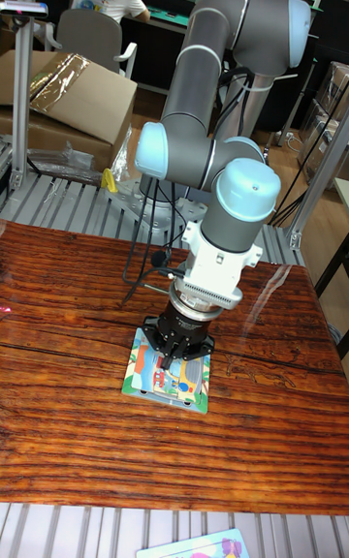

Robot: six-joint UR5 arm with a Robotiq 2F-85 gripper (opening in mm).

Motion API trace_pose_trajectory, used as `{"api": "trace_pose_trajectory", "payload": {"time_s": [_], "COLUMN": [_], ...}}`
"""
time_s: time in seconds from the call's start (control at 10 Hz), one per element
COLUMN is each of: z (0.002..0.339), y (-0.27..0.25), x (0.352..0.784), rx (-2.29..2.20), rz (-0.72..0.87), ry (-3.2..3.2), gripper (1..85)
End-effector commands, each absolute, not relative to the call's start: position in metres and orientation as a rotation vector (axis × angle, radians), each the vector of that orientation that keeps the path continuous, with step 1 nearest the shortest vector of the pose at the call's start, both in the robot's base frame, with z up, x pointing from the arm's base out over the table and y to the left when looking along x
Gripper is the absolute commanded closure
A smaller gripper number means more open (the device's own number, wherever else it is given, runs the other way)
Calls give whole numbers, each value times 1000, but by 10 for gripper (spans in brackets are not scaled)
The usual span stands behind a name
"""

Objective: Assemble one piece of a puzzle

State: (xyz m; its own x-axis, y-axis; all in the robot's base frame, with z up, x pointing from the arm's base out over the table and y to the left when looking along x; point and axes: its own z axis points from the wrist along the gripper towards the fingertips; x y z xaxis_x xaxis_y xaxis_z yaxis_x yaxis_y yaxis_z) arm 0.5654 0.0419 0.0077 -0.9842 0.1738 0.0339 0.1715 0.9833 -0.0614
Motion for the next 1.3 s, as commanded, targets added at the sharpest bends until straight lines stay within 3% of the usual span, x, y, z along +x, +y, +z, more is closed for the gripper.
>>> {"api": "trace_pose_trajectory", "payload": {"time_s": [0.0,1.2], "z": [9,13], "y": [42,44], "x": [565,572], "rx": [-281,-276], "rz": [84,81], "ry": [-3083,-3082], "gripper": [843,843]}}
